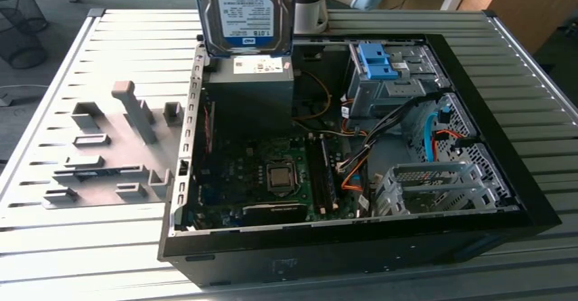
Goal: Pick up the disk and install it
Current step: 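Pick up the disk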
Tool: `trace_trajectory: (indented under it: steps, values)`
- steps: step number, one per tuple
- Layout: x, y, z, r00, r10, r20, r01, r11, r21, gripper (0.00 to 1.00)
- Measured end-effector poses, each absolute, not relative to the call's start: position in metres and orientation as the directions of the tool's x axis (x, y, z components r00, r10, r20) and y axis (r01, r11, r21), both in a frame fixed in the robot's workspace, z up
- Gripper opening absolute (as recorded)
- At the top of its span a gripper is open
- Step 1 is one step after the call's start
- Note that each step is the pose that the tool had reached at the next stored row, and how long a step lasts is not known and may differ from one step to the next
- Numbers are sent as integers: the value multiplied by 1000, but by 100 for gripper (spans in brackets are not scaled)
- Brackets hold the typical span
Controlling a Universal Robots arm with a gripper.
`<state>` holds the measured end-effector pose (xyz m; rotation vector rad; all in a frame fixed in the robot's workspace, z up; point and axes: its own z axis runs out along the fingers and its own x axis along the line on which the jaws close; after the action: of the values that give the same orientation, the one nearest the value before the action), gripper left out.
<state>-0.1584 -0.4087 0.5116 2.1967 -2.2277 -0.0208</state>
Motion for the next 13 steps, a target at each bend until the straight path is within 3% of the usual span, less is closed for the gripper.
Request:
trace_trajectory:
  steps: [13]
  values:
    - [-147, -411, 512, -14, -1000, 0, -1000, 14, 19, 36]
